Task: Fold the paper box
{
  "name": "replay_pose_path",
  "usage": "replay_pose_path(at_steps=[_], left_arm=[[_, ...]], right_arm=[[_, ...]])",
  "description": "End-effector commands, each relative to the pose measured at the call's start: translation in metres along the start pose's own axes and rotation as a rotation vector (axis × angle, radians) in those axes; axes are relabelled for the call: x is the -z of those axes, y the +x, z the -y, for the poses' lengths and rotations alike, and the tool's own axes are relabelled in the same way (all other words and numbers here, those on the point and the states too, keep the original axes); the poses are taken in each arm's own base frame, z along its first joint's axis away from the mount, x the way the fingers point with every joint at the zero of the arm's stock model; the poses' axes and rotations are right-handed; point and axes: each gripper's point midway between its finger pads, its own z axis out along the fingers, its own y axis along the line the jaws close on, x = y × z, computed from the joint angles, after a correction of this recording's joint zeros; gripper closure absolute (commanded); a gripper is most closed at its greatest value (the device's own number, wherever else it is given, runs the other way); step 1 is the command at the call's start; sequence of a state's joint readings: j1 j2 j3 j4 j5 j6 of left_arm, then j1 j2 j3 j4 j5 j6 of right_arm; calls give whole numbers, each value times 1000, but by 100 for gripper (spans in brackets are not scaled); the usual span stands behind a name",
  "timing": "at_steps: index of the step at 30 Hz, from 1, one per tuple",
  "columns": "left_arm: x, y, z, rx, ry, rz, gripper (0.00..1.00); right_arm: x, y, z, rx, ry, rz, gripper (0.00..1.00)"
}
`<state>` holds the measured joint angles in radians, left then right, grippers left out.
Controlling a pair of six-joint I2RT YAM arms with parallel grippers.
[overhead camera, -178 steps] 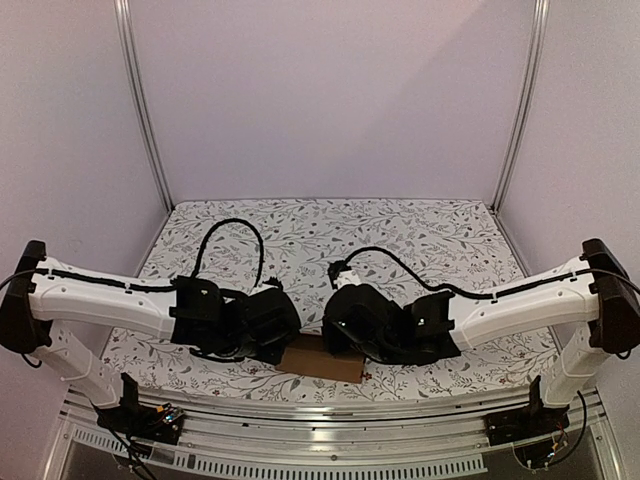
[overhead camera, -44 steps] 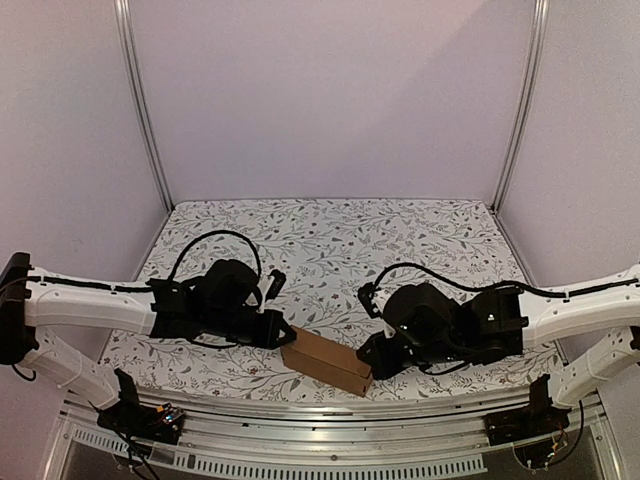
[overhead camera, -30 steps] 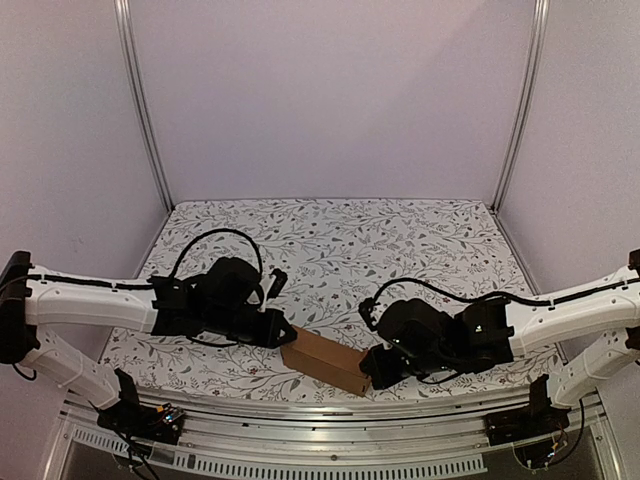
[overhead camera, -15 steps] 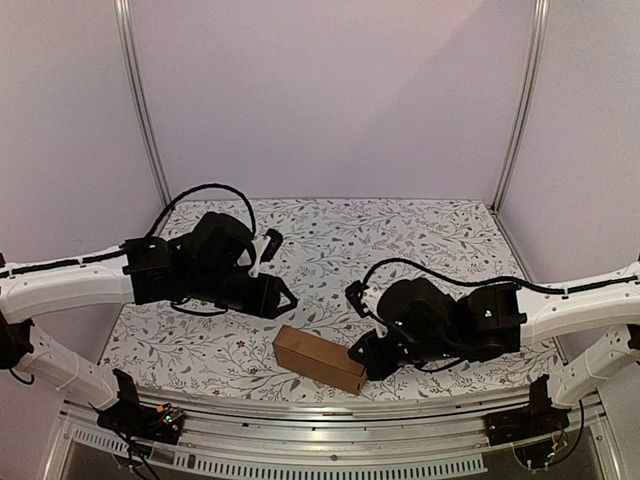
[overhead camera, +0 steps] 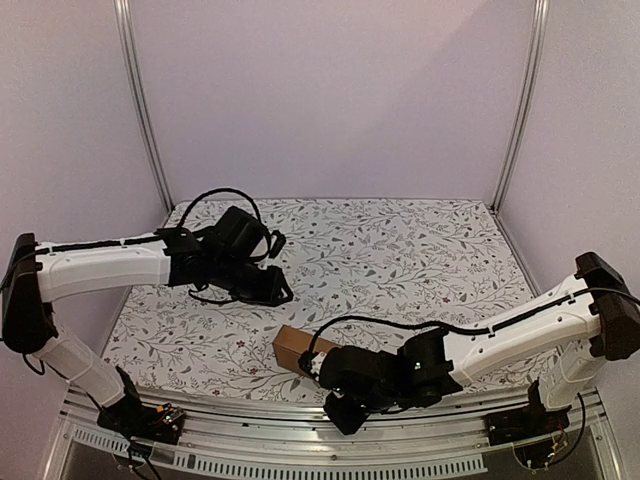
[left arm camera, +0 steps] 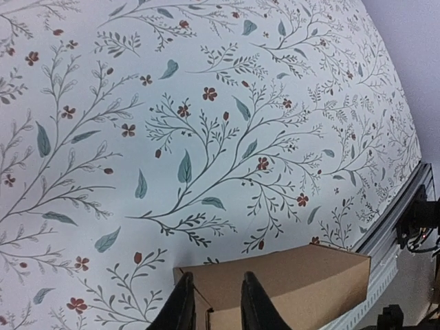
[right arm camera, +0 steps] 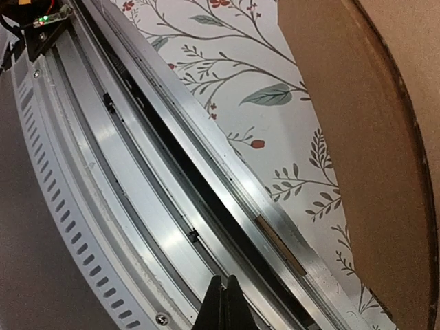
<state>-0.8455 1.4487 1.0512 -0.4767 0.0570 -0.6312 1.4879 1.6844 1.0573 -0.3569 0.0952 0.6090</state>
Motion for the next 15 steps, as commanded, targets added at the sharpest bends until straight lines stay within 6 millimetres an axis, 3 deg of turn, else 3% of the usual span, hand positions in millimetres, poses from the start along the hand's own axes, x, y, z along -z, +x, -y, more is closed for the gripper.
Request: replay_pose_path(at_steps=[1,9,15], left_arm=[[-28,8,3,13,53,-85,81],[-66,29,-5,40,48,-193,95],[-71,39,-8,48,51,-230,100]], right_arm=[[-10,8,21,9,121,-30,100],[-6,0,57,-15,319,33,100],[-3,-17,92,-78,471,104,100]])
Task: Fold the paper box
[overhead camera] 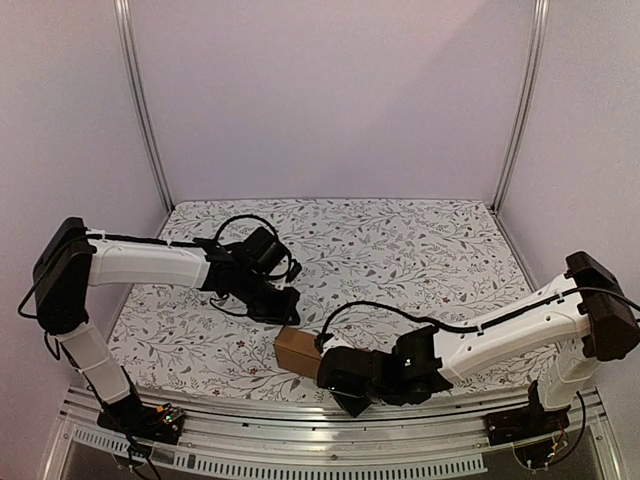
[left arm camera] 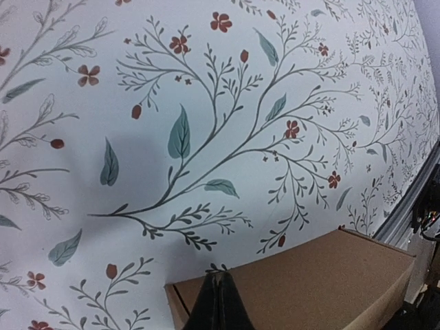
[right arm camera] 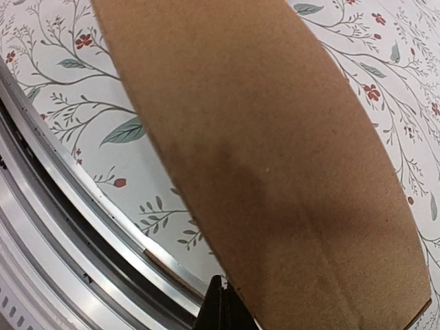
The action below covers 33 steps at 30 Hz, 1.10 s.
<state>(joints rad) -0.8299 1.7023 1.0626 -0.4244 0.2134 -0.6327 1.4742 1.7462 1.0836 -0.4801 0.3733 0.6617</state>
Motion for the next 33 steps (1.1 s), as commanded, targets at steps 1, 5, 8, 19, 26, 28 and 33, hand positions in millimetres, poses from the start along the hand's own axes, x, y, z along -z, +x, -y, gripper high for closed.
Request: replay_pose_path(at_steps=[1,5,8,19,26,28,33], left_arm=[[2,-6,3,4,33,6,100],[6,4,-2,9,29,0,100],[9,11,-4,19,35,0,100],[25,24,7,32,93,33,100],[28,27,14,38,115,54,100],[31,25,15,39,123,73,100],[33,26,8,29,92,84,100]], right_arm=[[-8,-20,34,-69,164,69,100],[-15,-38,42,-116,189,109,100],[-22,-48,48,-156,191,134,100],[-56,-91,61,-290,92,189,100],[-77,-126,55,-353,-48,209,100],[-81,-128,53,-356,-81,194,100],[-80,-117,65,-361,-109,153,100]])
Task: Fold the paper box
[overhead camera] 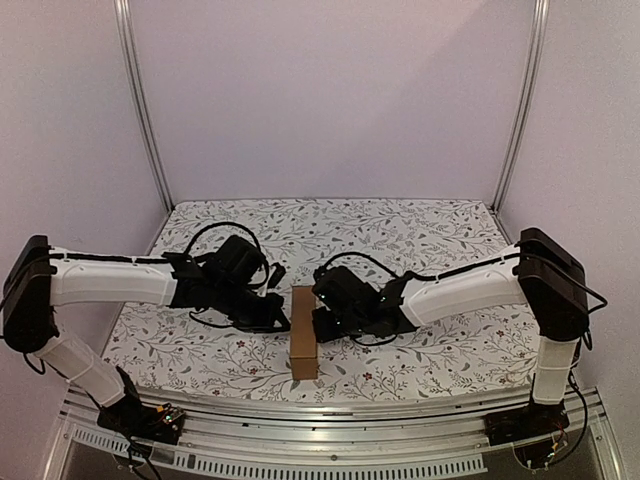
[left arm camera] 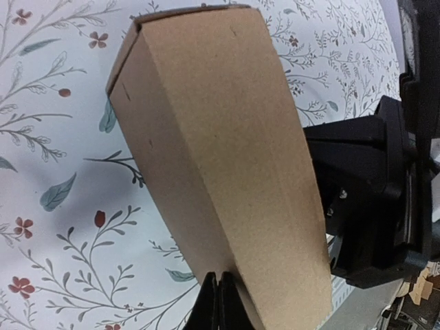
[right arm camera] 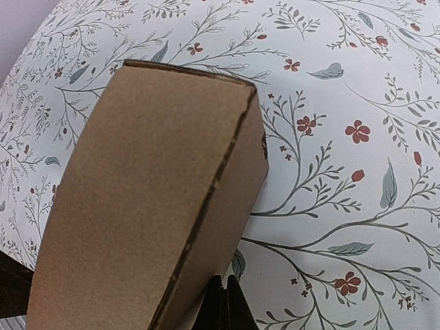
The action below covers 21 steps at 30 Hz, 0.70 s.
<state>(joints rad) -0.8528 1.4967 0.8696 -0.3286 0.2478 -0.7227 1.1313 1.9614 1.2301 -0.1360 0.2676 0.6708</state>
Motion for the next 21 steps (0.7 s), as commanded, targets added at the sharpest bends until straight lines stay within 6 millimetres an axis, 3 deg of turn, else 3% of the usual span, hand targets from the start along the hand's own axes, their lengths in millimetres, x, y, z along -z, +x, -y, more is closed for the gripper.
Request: replay_pose_path(at_steps=[1,7,11,21], left_arm=[[4,-1,0,-23,-14,32,100],[4,-4,-1,-40,-27,41,100],[-1,-9,3,-54,-18,32,100],[-12,-25,24,-69,38,32,100]], right_arm=[[0,9,3,1,-67,-53,100],[3,25,6,-21,-152,-118,100],[1,28,-15,-79,-287,-121,100],[-33,44,-31,-322,-456,-142,100]])
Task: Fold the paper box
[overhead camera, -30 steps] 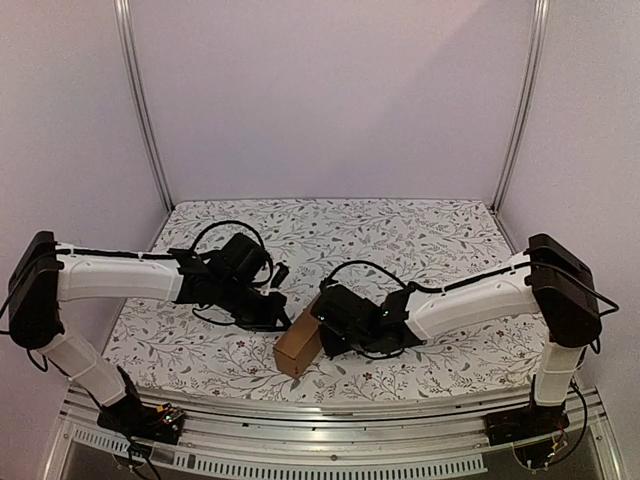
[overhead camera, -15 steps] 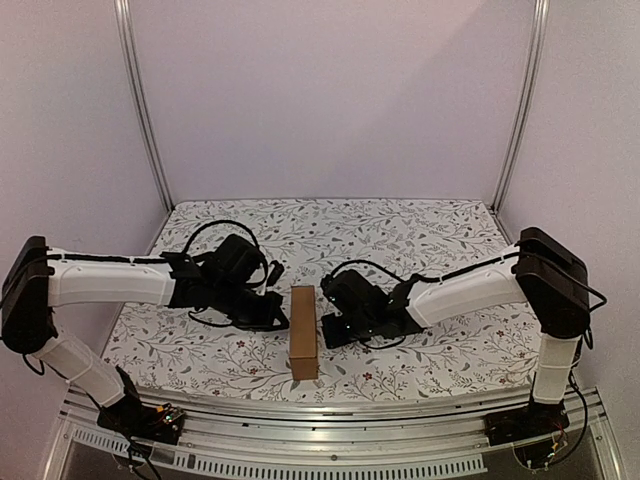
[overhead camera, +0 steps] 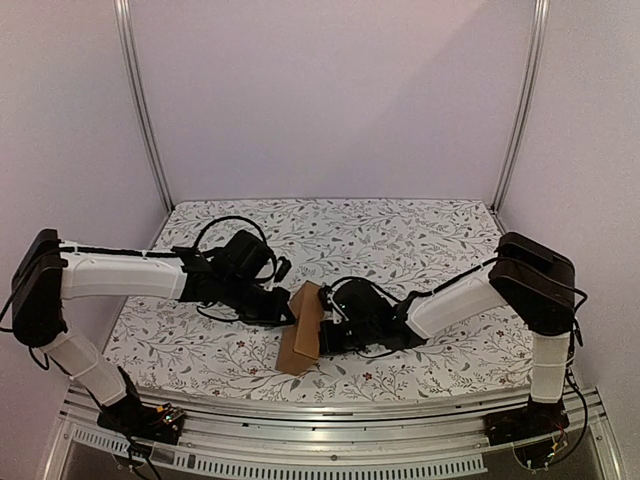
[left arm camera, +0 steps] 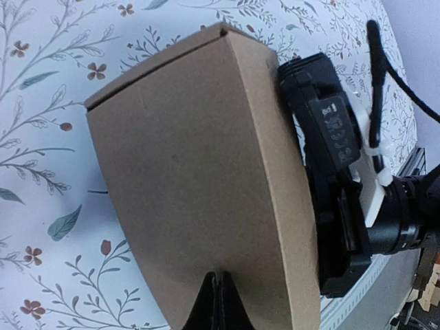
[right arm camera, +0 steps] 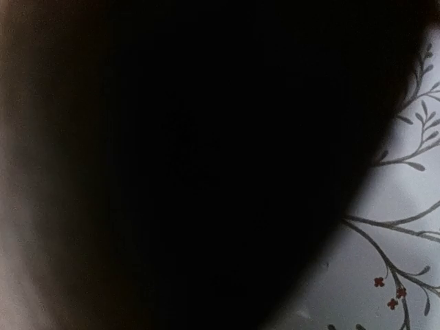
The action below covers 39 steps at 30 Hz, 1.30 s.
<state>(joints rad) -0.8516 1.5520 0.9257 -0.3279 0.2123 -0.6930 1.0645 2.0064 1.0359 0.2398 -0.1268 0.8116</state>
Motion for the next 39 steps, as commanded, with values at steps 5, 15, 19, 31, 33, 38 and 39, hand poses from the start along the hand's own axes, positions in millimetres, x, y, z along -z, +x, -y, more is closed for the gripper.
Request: replay_pose_path(at_steps=[5,15,19,31,33,38,39], left_arm=[[-9,-14,24,-40,68,5,100],[1,-26,12,-31,17,38,100],[11,-34,6,-32,-12,62,100],[38,-32,-46,0,-200,114,98],[34,-27,-55,19,-209,95,97],[13,-12,-62,49,-180,11,100],[8,-9,-62,54,-169,-3,100]], right_arm=[[-24,7,14,-197,-109,17,100],[18,5,65,-161,95,53,100],[33,4,76,-97,191,44,100],[77,-12,83,40,355,67,100],[76,-16,74,44,332,65,100],[63,-21,49,58,272,55,100],[61,-22,45,59,265,54,100]])
